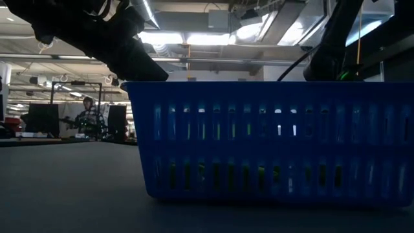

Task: Sort produce into baskets
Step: Put the green chili pepper into the yellow bin

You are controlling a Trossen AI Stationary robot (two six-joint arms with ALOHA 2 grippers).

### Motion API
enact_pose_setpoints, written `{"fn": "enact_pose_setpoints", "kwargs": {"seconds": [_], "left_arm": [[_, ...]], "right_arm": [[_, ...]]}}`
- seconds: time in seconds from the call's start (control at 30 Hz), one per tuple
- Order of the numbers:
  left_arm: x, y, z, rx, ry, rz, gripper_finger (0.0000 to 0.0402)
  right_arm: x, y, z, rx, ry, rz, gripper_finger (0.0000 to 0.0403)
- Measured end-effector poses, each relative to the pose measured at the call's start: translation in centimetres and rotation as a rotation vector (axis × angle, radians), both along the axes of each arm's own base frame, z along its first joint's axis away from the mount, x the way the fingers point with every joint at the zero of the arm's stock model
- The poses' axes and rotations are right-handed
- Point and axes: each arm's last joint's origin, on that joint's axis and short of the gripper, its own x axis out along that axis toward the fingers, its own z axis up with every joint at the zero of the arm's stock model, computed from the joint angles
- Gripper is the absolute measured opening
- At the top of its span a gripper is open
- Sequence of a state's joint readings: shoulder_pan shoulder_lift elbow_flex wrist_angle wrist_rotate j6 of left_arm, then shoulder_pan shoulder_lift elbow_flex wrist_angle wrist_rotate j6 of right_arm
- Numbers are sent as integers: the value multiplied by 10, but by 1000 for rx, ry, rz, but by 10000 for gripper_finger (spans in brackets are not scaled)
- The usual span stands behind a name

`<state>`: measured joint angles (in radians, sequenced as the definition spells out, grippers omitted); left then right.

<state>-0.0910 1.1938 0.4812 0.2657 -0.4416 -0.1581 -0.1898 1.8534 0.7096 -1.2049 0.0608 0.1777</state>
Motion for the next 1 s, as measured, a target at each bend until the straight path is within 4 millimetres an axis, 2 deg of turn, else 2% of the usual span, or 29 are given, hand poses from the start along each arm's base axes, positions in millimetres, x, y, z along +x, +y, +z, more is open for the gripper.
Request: {"fn": "enact_pose_setpoints", "kwargs": {"seconds": [0.23,0.4,0.67,1.0], "left_arm": [[0,0,0,4,2,-2,200],[0,0,0,4,2,-2,200],[-8,-5,11,7,-31,-31,200],[-46,-5,38,-10,-52,-47,200]], "right_arm": [[16,-3,7,-16,-52,5,14],[36,-7,23,-37,-166,5,4],[64,-13,72,-123,-411,-20,6],[109,-22,138,-227,-802,-89,7]]}}
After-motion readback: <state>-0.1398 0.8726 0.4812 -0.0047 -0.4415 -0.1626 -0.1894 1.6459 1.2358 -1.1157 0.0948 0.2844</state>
